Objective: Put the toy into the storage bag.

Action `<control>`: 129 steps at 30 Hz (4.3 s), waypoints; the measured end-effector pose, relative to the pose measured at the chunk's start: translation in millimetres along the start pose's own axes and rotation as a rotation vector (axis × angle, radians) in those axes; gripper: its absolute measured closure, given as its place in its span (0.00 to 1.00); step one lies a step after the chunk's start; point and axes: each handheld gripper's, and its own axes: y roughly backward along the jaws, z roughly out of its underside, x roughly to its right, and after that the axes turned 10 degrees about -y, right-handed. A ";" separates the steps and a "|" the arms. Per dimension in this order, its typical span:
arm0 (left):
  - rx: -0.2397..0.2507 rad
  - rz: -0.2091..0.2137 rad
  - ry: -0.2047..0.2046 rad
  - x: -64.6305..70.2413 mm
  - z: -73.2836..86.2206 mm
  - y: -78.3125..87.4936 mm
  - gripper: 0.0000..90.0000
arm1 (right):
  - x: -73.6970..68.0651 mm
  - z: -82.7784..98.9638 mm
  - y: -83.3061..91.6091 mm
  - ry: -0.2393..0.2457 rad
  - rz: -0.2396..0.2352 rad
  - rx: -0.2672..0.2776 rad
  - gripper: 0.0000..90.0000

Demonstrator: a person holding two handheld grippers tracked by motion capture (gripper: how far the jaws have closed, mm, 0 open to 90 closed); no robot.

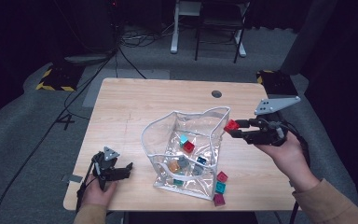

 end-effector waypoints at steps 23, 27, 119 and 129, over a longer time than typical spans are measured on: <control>0.000 0.000 0.000 0.0 0.0 0.0 0.17 | -21.3 -59.6 -65.6 0.075 -0.024 -0.120 0.65; 0.000 0.001 0.000 0.0 0.0 0.0 0.17 | -27.5 -63.0 -82.2 0.090 -0.032 -0.159 0.65; 0.000 0.000 0.000 0.1 0.0 0.0 0.17 | 10.0 148.5 -94.0 -0.154 0.008 -0.181 0.48; 0.000 0.001 0.000 0.1 0.0 0.0 0.17 | 8.8 156.2 -118.5 -0.145 0.010 -0.227 0.48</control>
